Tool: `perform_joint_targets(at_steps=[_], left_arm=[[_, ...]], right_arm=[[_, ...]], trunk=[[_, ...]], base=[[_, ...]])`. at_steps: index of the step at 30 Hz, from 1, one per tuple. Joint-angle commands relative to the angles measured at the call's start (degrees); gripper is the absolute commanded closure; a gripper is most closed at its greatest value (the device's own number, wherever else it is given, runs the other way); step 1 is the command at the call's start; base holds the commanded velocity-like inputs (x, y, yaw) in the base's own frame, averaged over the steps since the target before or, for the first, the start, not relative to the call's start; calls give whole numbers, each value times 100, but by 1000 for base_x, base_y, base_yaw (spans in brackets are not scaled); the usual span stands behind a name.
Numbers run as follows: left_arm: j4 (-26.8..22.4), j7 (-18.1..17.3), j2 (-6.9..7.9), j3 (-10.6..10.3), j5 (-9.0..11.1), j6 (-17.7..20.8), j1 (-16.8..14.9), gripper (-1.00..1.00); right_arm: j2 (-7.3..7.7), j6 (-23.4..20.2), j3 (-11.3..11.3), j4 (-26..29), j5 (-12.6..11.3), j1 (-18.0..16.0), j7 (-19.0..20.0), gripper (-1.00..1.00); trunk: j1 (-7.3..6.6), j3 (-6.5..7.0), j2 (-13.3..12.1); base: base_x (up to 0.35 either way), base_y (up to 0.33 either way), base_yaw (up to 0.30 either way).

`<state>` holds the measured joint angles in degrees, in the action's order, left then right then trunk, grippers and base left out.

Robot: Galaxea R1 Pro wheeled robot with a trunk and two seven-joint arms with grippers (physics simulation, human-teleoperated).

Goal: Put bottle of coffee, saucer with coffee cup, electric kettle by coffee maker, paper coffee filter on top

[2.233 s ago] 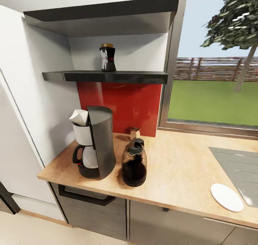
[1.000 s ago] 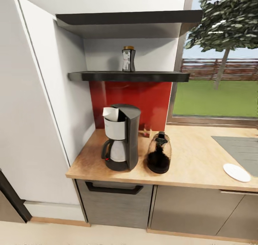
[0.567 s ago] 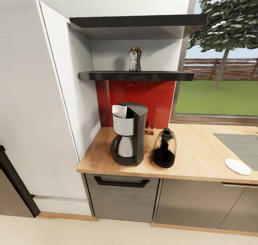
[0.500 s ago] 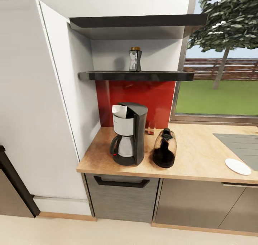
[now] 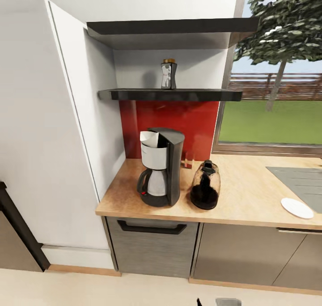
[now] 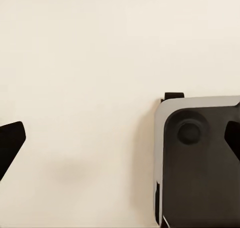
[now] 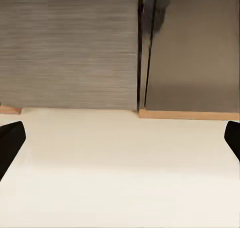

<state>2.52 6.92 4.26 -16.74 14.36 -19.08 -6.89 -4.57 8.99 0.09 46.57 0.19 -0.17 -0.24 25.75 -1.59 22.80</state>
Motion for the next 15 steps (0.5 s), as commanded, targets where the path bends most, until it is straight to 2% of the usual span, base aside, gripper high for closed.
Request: perform_joint_targets(at_steps=[1, 7, 9, 11, 12, 15], left_arm=[[20, 10, -3, -51, 40, -35, -4, -100], [20, 10, -4, -64, 35, -35, 14, -100], [20, 5, -4, -70, 30, -35, 18, -100], [20, -11, -4, -74, 20, -33, 20, -100], [20, -13, -4, -74, 16, -32, 21, -100], [20, -14, -4, -75, 10, -34, 21, -100]], right_arm=[[-37, 16, 1, 148, 0, -1, -3, -100], [-295, 26, 69, 1206, -1, -1, 2, -100], [-340, 25, 217, 1554, 0, -1, -1, -100], [-375, 30, 672, 2257, 5, -1, -9, -100], [-382, 26, 797, 2550, 6, -1, -13, -100], [-420, -4, 1017, 3452, 5, -1, -39, -100]], trunk=[[4, -13, 12], [4, -13, 12], [4, -13, 12], [4, -13, 12], [4, -13, 12], [4, -13, 12]], base=[[0, 0, 0], [0, 0, 0], [0, 0, 0], [0, 0, 0], [0, 0, 0], [0, 0, 0]])
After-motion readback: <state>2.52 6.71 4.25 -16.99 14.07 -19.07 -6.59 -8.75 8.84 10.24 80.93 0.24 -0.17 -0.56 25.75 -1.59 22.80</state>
